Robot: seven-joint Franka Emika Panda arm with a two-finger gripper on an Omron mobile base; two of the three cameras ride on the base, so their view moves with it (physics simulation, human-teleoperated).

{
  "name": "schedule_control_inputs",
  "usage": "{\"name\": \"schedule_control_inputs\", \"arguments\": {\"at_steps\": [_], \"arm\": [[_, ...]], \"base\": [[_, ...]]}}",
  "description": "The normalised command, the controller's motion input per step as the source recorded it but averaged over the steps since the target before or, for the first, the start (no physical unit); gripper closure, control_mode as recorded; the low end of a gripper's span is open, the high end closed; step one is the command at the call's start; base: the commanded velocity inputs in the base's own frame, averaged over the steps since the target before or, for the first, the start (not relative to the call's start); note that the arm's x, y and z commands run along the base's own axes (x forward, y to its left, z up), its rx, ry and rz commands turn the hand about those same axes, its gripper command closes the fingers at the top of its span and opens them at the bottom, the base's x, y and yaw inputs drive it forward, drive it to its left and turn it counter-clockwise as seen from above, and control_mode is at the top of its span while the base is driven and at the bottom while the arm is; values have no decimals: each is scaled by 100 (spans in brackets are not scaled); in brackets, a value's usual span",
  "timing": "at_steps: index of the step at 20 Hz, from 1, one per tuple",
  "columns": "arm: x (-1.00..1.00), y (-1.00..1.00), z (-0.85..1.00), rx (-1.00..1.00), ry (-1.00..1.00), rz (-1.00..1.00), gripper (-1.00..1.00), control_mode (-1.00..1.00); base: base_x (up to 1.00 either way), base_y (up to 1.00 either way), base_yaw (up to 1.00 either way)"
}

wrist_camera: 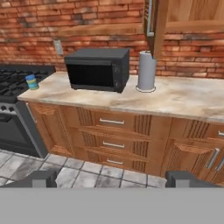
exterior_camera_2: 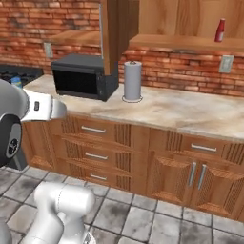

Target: Take 2 condiments from the cabinet and move them on the counter near the stove.Make sure the condiments are lined up with each other, next to each other.

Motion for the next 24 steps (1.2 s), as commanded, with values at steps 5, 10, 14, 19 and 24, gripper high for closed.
{"name": "schedule_control_inputs", "arguments": {"at_steps": [5, 10, 14, 19, 24], "arm": [[0, 0, 0, 0, 0, 0, -100, 100], [0, 0, 0, 0, 0, 0, -100, 100], [0, 0, 0, 0, 0, 0, -100, 100], [0, 0, 0, 0, 0, 0, -100, 100], [0, 0, 0, 0, 0, 0, -100, 100]], "base": [[-19, -100, 21], [2, -100, 17], [45, -94, -6], [41, -47, -39], [37, 3, -37]]}}
